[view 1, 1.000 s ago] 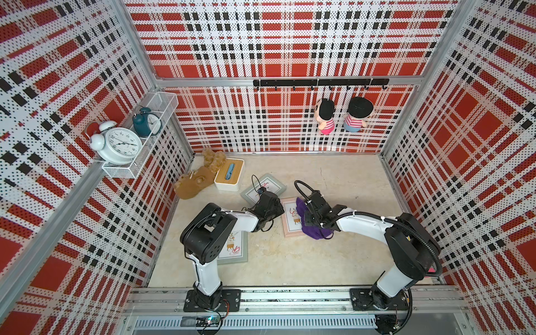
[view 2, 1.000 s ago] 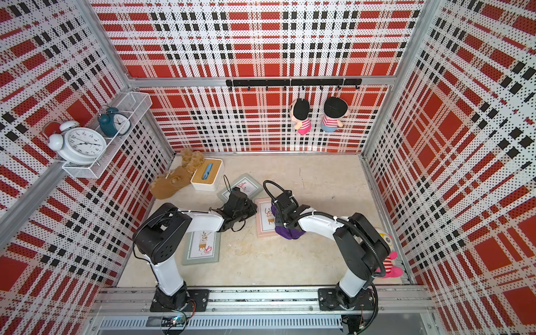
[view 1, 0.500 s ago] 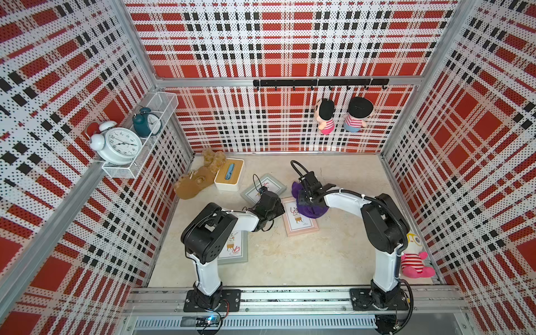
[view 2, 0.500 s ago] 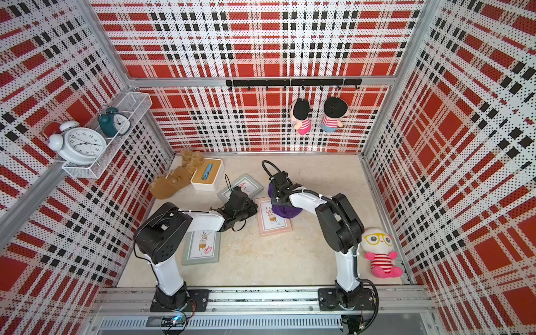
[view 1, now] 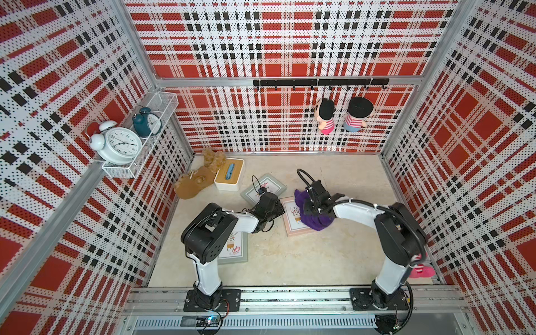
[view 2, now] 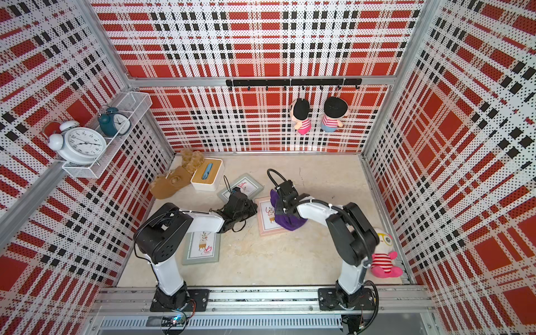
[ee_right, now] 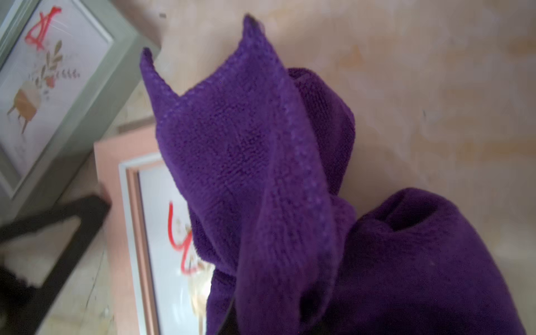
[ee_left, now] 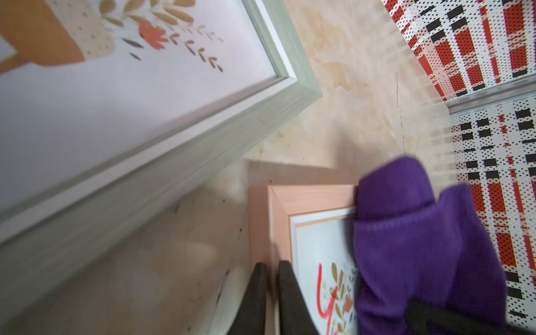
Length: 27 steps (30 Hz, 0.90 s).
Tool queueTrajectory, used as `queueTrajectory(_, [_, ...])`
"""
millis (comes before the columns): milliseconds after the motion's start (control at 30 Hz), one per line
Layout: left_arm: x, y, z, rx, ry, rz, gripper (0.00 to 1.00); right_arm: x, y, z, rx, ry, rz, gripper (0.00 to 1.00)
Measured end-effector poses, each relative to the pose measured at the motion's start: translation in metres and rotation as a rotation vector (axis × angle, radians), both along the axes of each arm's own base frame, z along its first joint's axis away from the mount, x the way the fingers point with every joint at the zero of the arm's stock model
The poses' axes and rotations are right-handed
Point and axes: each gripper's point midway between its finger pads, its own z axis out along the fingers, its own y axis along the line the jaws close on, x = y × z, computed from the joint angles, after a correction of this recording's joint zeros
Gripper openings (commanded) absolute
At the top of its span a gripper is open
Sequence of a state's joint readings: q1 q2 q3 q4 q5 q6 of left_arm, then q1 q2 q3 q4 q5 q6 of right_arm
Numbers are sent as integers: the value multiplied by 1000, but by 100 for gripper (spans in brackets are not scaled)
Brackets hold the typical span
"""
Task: Wipe the picture frame with a cloth
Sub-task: Wipe the dirt from the picture frame.
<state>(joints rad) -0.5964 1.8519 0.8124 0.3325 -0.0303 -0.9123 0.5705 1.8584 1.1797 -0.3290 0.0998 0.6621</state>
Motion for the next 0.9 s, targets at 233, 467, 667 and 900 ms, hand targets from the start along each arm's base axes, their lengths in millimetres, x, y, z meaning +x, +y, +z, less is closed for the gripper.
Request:
queueTrajectory(233, [3,-2,1,11,-2,-6,12,35,3,-3,-3,-47,-18,0])
queueTrajectory(467, [3,-1,0,9,-2,-1,13,-58,-18,-7,78,-22,-10,0])
queueTrajectory(667, [3,-1,0,11,-8,-4,13,-32,-14,-4,78,0,-32,0])
queueTrajectory(900, [3,-2,0,24,-12,-18,13,57,7,2,69,-44,-27,0])
